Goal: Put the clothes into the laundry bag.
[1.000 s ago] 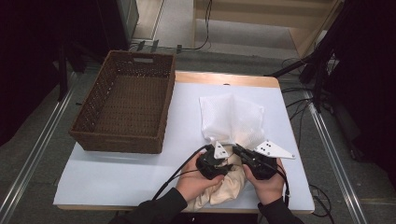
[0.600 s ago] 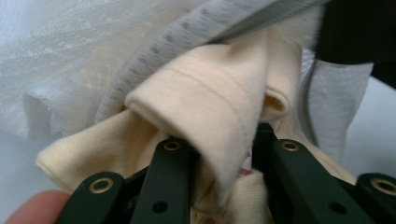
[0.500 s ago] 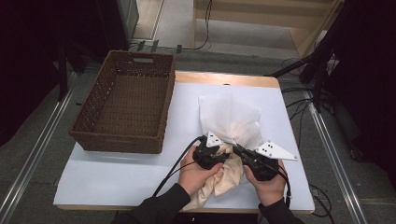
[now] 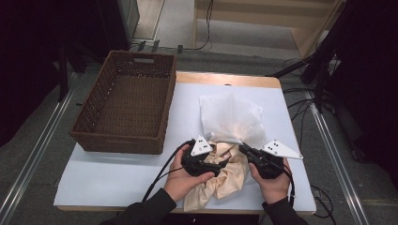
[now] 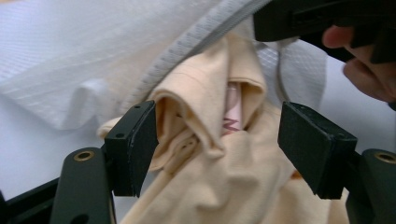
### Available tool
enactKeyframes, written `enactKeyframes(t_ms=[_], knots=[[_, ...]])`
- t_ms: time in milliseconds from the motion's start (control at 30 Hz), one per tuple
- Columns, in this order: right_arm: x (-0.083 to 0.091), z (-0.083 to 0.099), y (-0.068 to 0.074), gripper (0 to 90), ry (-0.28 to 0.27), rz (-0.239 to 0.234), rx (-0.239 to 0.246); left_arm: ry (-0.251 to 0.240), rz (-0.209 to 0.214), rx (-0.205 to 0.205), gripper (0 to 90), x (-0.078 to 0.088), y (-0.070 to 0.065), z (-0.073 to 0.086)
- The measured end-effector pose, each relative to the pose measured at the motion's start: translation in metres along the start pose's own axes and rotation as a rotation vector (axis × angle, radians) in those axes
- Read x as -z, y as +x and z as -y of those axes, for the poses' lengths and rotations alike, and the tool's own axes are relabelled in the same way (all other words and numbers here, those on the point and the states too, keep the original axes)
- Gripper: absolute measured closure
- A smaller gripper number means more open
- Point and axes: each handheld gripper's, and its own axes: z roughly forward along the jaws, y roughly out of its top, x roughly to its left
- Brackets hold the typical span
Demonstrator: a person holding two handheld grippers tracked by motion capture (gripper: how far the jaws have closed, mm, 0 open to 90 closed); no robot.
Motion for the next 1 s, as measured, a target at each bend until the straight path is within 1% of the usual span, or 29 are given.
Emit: enactKeyframes(t_ms=[33, 67, 100, 133, 167, 200, 233, 267, 300, 333, 367, 400, 433, 467, 500, 533, 567, 600, 667, 700, 733, 767, 800, 833, 867, 900, 933, 967, 1000], knots=[[0.000, 0.000, 0.000, 90.0, 0.000, -0.002, -0.001, -0.011, 0.000, 0.012, 29.0, 0.000, 0.000, 0.001], [0.000, 0.000, 0.000, 90.0, 0.000, -0.002, -0.001, -0.006, 0.006, 0.018, 29.0, -0.002, 0.001, 0.001], [-0.001, 0.000, 0.001, 90.0, 0.001, -0.003, -0.003, 0.021, 0.043, 0.025, 27.9, -0.010, -0.001, 0.002], [-0.001, 0.000, 0.001, 90.0, 0.003, -0.005, -0.004, 0.053, 0.056, 0.015, 26.7, -0.017, -0.004, 0.003], [-0.002, 0.000, 0.002, 90.0, 0.003, -0.008, 0.000, 0.099, 0.064, 0.003, 24.5, -0.024, -0.008, 0.004], [-0.002, 0.000, 0.003, 90.0, 0.005, -0.010, 0.000, 0.136, 0.059, -0.018, 23.5, -0.033, -0.011, 0.007], [-0.003, 0.000, 0.004, 90.0, 0.005, -0.012, 0.006, 0.164, 0.040, -0.029, 23.4, -0.038, -0.014, 0.009], [-0.003, 0.000, 0.005, 90.0, 0.006, -0.012, 0.010, 0.189, 0.016, -0.028, 24.5, -0.046, -0.016, 0.011], [-0.003, 0.000, 0.006, 90.0, 0.008, -0.015, 0.014, 0.203, 0.001, -0.023, 27.1, -0.051, -0.017, 0.012], [-0.003, 0.001, 0.007, 90.0, 0.008, -0.011, 0.018, 0.202, -0.012, -0.027, 32.0, -0.051, -0.017, 0.011], [-0.003, 0.001, 0.007, 90.0, 0.008, -0.011, 0.018, 0.202, -0.012, -0.027, 41.7, -0.051, -0.017, 0.011], [-0.002, 0.000, 0.007, 90.0, 0.005, -0.013, 0.023, 0.203, -0.032, -0.030, 41.7, -0.051, -0.017, 0.010], [-0.002, 0.000, 0.007, 90.0, 0.005, -0.011, 0.019, 0.204, -0.042, -0.037, 56.1, -0.050, -0.015, 0.008], [0.000, 0.000, 0.006, 90.0, 0.002, -0.011, 0.016, 0.198, -0.025, -0.009, 74.1, -0.048, -0.011, 0.006], [0.000, 0.000, 0.005, 90.0, 0.001, -0.012, 0.015, 0.198, -0.025, -0.009, 75.9, -0.048, -0.011, 0.006], [0.000, 0.000, 0.005, 90.0, 0.001, -0.013, 0.015, 0.191, -0.019, 0.006, 76.6, -0.045, -0.011, 0.003], [0.000, 0.000, 0.005, 90.0, 0.001, -0.013, 0.015, 0.191, -0.019, 0.006, 77.0, -0.045, -0.011, 0.003], [0.001, -0.001, 0.006, 90.0, -0.005, -0.015, 0.013, 0.149, -0.003, 0.004, 77.2, -0.040, -0.015, -0.002], [0.003, -0.003, 0.008, 90.0, -0.017, -0.019, 0.017, 0.088, 0.049, 0.017, 77.2, -0.034, -0.019, -0.008], [0.003, -0.004, 0.008, 90.0, -0.026, -0.023, 0.021, 0.066, 0.049, 0.009, 77.0, -0.034, -0.021, -0.010], [0.005, -0.005, 0.010, 90.0, -0.027, -0.023, 0.018, 0.055, 0.026, 0.011, 76.7, -0.034, -0.023, -0.010], [0.005, -0.006, 0.010, 90.0, -0.028, -0.020, 0.025, 0.053, 0.012, 0.019, 76.3, -0.037, -0.024, -0.009], [0.005, -0.006, 0.011, 90.0, -0.026, -0.015, 0.032, 0.059, 0.013, 0.032, 75.6, -0.041, -0.023, -0.008], [0.005, -0.005, 0.010, 90.0, -0.022, -0.013, 0.035, 0.095, 0.017, 0.038, 74.5, -0.047, -0.022, -0.005], [0.004, -0.004, 0.009, 90.0, -0.016, -0.010, 0.032, 0.150, 0.048, 0.042, 71.7, -0.055, -0.020, -0.002], [0.004, -0.004, 0.009, 90.0, -0.016, -0.010, 0.032, 0.150, 0.048, 0.042, 67.8, -0.055, -0.020, -0.002], [0.002, -0.001, 0.006, 90.0, -0.003, 0.002, 0.023, 0.153, 0.083, 0.035, 64.4, -0.059, -0.018, 0.004], [0.001, 0.000, 0.004, 90.0, -0.002, 0.008, 0.024, 0.135, 0.097, 0.040, 59.7, -0.055, -0.017, 0.003], [0.002, 0.001, 0.002, 90.0, 0.000, 0.014, 0.018, 0.121, 0.091, 0.046, 54.1, -0.048, -0.017, 0.001]])
